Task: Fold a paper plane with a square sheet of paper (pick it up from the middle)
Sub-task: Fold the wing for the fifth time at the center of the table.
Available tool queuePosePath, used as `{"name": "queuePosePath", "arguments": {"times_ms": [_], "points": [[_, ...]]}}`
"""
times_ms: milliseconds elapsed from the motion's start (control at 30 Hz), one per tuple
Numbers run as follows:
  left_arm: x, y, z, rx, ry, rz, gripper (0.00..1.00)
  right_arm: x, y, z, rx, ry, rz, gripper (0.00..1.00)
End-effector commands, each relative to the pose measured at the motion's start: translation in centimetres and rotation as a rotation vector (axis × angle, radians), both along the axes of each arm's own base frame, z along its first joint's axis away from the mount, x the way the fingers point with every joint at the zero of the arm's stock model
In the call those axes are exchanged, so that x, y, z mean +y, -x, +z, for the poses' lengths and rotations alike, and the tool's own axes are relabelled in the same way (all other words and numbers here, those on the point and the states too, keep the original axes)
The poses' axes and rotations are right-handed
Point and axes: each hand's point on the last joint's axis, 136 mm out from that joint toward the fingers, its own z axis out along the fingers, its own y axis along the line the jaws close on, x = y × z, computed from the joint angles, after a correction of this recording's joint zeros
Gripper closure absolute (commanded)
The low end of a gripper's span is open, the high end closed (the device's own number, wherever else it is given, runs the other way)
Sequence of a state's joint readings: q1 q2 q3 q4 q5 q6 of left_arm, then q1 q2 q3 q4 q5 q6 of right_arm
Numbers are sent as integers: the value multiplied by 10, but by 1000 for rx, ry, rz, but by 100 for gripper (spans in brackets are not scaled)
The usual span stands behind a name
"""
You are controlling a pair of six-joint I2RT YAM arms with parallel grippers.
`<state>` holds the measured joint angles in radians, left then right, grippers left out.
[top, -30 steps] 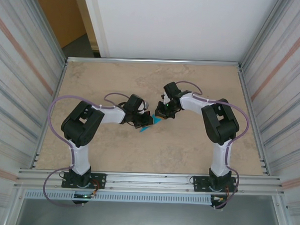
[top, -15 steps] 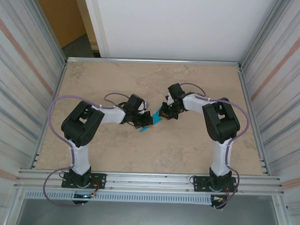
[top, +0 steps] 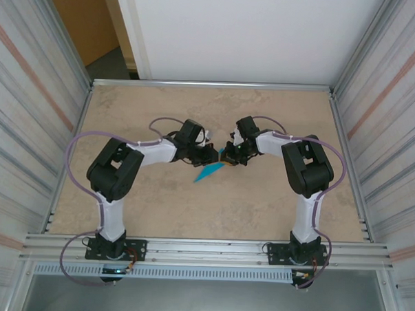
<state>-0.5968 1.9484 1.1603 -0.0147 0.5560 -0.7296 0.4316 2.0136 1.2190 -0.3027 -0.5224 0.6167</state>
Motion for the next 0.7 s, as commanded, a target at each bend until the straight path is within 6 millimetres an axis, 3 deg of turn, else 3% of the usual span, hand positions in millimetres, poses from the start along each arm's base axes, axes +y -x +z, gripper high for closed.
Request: {"name": "queuePosePath", "arguments": {"times_ms": [0,367,667], "points": [[5,14,-25,84,-50,-45,95,-33,28,-52,118,174,-12,92],[22,36,-44,129,-103,-71,99,-49,37,-72,178,245,-18,93],[46,57,-61,157,-173,-98,100,-62,44,-86,227,324,-12,94]]}}
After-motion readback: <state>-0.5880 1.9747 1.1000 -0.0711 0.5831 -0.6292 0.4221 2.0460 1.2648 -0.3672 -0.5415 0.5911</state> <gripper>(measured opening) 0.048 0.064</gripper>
